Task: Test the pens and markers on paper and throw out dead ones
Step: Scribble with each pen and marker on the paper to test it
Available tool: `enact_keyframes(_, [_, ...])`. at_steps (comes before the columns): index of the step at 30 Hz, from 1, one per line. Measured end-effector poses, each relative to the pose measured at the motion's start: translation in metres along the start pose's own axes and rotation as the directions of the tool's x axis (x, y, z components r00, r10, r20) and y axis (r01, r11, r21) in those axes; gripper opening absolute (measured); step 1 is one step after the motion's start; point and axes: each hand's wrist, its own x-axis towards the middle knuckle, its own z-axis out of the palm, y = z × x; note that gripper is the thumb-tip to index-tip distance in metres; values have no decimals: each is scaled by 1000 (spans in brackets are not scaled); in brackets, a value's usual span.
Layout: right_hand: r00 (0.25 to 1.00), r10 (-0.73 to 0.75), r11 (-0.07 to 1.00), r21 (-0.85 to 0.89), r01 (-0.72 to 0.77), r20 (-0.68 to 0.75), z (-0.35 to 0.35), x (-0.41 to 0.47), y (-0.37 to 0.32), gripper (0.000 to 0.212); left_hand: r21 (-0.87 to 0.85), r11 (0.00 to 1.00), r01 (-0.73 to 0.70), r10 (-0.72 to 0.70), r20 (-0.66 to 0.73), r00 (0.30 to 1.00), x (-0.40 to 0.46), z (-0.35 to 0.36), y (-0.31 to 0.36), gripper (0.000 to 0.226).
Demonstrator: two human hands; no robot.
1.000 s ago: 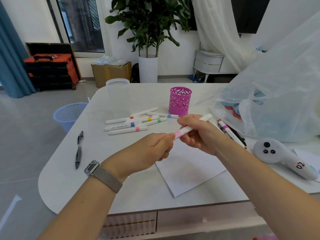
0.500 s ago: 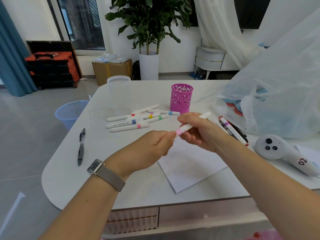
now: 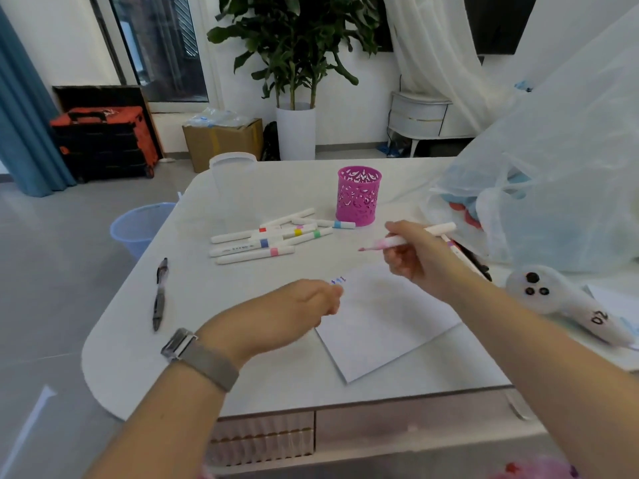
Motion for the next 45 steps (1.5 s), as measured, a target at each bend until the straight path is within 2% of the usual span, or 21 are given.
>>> enact_keyframes(3, [1000,28,996,-81,-28,-9,7,3,15,19,188,981,49,-55,28,998,3,3,-3,28])
enact_keyframes(6, [997,-59,974,-222,47,-48,16,9,26,16,313,947,69,-86,40,995,6,5,-9,29])
enact_keyframes(8, [975,-159,943,-317,103,-154,21,13,31,20,370,925,83,-98,21,995,9,3,-12,28])
enact_keyframes(11, [906,-288,883,-452,126,-309,22,20,43,36,432,898,87,-100,7,995,12,3,-12,31])
enact_keyframes(13, [896,-326,855,-499,143,-302,21,23,49,37,472,878,86,-108,19,994,15,4,-14,29])
enact_keyframes(17, [923,-314,809,-572,137,-223,21,28,57,34,542,836,91,-125,25,992,17,6,-14,27])
enact_keyframes(21, [929,-310,783,-608,128,-203,20,30,59,31,598,796,99,-143,26,989,18,10,-11,25])
enact_keyframes(28, [936,-303,742,-661,113,-180,20,29,59,34,586,803,109,-160,36,986,16,8,-10,25])
enact_keyframes(37, [946,-272,760,-642,101,-174,19,28,54,33,585,804,102,-161,49,986,17,8,-12,27])
enact_keyframes(39, [938,-244,848,-524,83,-247,20,28,48,31,587,804,90,-149,53,987,17,7,-11,29])
enact_keyframes(41, [904,-214,945,-313,96,-370,19,28,37,31,577,813,74,-126,50,991,16,5,-11,31])
enact_keyframes(43, [880,-189,979,-153,134,-436,16,26,22,28,558,827,68,-91,13,996,15,1,-11,33])
enact_keyframes(45, [886,-201,977,-151,151,-418,14,19,9,23,552,831,70,-41,-64,997,15,-3,-12,32])
